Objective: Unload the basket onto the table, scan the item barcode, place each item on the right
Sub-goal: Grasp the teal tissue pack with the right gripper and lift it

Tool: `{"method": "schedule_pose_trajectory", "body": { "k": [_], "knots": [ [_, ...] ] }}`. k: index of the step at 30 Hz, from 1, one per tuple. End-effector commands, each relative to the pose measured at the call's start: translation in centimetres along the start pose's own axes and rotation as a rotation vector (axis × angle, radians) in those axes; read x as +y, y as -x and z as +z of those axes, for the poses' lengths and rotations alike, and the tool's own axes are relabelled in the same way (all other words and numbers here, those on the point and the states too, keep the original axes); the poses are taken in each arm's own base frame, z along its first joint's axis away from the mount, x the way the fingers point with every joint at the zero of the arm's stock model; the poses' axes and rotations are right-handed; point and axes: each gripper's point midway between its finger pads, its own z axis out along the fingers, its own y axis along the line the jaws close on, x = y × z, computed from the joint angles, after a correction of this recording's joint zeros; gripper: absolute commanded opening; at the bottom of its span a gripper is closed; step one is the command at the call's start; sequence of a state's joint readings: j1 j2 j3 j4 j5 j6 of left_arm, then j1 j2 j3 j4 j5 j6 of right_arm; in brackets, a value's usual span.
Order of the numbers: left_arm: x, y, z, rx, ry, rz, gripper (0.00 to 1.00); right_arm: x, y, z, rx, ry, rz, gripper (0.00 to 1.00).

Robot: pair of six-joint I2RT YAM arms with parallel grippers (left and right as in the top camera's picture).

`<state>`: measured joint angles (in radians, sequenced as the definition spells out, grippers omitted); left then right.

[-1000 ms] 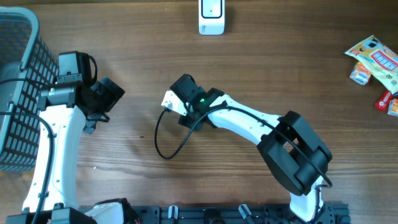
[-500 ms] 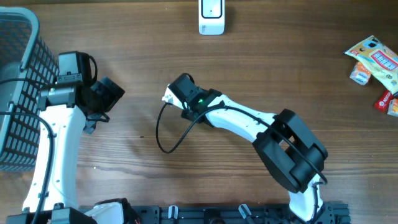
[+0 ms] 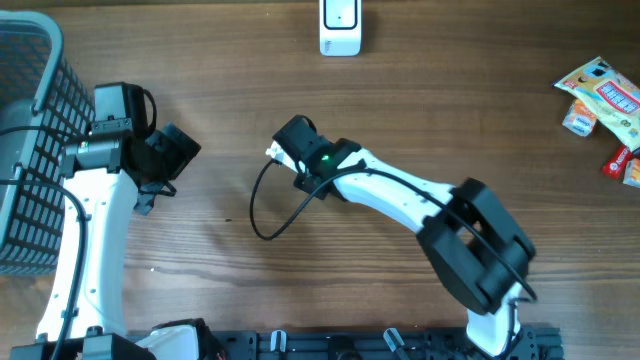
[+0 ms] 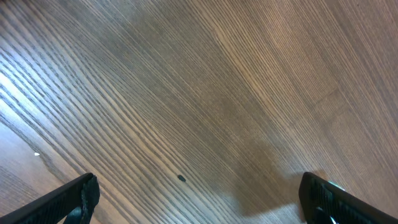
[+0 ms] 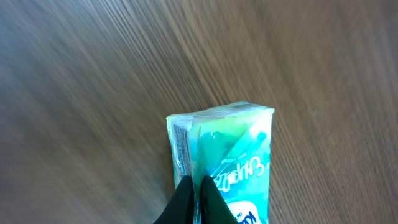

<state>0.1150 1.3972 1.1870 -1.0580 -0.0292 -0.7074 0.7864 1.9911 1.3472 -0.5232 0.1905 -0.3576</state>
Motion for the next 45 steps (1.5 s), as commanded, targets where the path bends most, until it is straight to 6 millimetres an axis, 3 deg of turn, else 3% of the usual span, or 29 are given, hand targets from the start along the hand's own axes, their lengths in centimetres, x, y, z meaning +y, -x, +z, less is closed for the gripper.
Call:
{"method": "schedule_pose_trajectory", "body": {
  "k": [1,6,8,9,13,19,26,27,29,32,36,38,39,40,45],
  "knots": [
    [-0.2,0.6,-0.2,-0.020,0.001,0.018,1.00,0.3,4.6,-6.2,-0.218,0.151,0.149,0.04],
    [-0.2,0.6,-0.2,-0.020,0.002,0.018,1.00,3.2,6.5,-11.7,-0.395,0.633,0.277,0.04],
    [-0.2,0.6,-0.2,-0.019,0.001,0.018,1.00,3.5,6.1,-12.7,-0.424,0.813,0.337,0.04],
    [-0.2,0.6,-0.2,-0.020,0.001,0.018,1.00,3.4,5.8,-12.5,-0.416,0.842,0.364,0.04],
    [-0.2,0.6,-0.2,-0.019,0.001,0.017,1.00,2.7,2.5,-8.6,-0.265,0.916,0.601,0.04],
    [-0.2,0.6,-0.2,-0.019,0.001,0.017,1.00,3.6,0.1,-5.9,-0.194,1.214,0.803,0.04],
    [0.0,0.4,-0.2,-0.011,0.009,0.018,1.00,1.9,-2.6,-1.0,-0.090,1.182,0.997,0.05],
    [0.0,0.4,-0.2,-0.011,0.009,0.018,1.00,1.0,-3.5,-0.1,-0.073,1.120,1.027,0.16],
    [0.0,0.4,-0.2,-0.011,0.009,0.018,1.00,-1.0,-5.3,1.2,-0.034,0.997,1.093,0.28],
    [0.0,0.4,-0.2,-0.011,0.009,0.018,1.00,-4.3,-8.4,2.4,0.038,0.794,1.157,0.35],
    [-0.1,0.6,-0.2,-0.017,0.004,0.018,1.00,-7.0,-9.1,0.3,0.013,0.736,1.071,0.40],
    [-0.2,0.7,-0.2,-0.021,-0.001,0.017,1.00,-7.3,-8.6,-0.8,-0.012,0.733,1.004,0.53],
    [-0.3,0.7,-0.2,-0.023,-0.002,0.017,1.00,-6.9,-8.3,-1.4,-0.026,0.734,0.949,0.67],
    [-0.3,0.8,-0.2,-0.025,-0.004,0.017,1.00,-6.6,-8.1,-1.6,-0.029,0.737,0.923,0.72],
    [-0.3,0.7,-0.2,-0.023,-0.003,0.017,1.00,-4.2,-7.0,-1.6,-0.020,0.761,0.847,0.72]
  ]
}}
